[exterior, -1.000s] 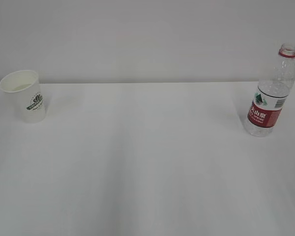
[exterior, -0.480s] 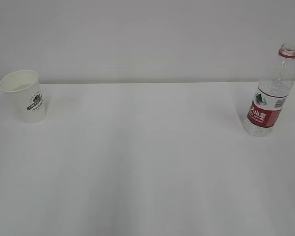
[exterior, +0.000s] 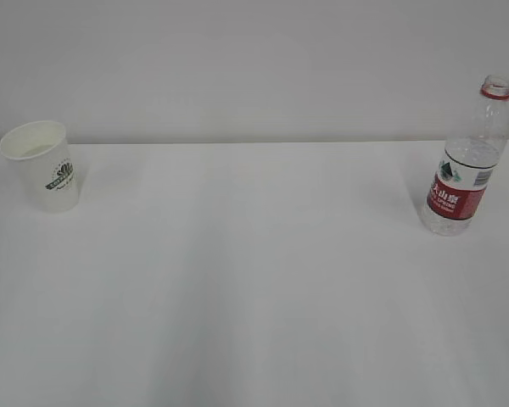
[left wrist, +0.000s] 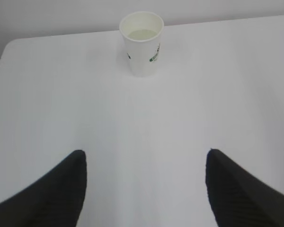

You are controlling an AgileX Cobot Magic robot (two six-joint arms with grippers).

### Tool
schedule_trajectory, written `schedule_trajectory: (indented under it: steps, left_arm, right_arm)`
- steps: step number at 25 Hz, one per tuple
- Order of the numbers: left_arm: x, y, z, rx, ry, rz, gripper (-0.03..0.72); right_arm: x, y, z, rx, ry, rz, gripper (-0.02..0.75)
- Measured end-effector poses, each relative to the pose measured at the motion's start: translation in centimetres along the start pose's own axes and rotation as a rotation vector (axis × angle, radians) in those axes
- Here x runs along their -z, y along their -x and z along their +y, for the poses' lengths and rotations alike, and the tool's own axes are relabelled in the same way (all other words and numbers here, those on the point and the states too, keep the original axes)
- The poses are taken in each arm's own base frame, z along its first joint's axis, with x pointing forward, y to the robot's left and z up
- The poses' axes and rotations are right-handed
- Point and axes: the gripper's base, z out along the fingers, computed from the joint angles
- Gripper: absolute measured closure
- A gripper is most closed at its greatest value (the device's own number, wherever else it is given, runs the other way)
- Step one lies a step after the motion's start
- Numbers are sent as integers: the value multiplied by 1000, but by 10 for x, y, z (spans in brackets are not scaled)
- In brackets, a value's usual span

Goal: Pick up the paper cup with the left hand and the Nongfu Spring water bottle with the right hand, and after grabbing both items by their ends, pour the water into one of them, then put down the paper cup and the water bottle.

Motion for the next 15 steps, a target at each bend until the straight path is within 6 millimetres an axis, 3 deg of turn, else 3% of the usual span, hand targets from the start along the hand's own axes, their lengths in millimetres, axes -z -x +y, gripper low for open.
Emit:
schedule_trajectory:
  steps: [6, 15]
  left_arm:
    - [0, -6, -5, 32, -54, 60, 143]
    - [-18, -30, -8, 27, -85, 170, 171]
  right_arm:
    - [0, -7, 1, -35, 5, 75, 148]
    - [1, -14, 1, -42, 9, 153, 148]
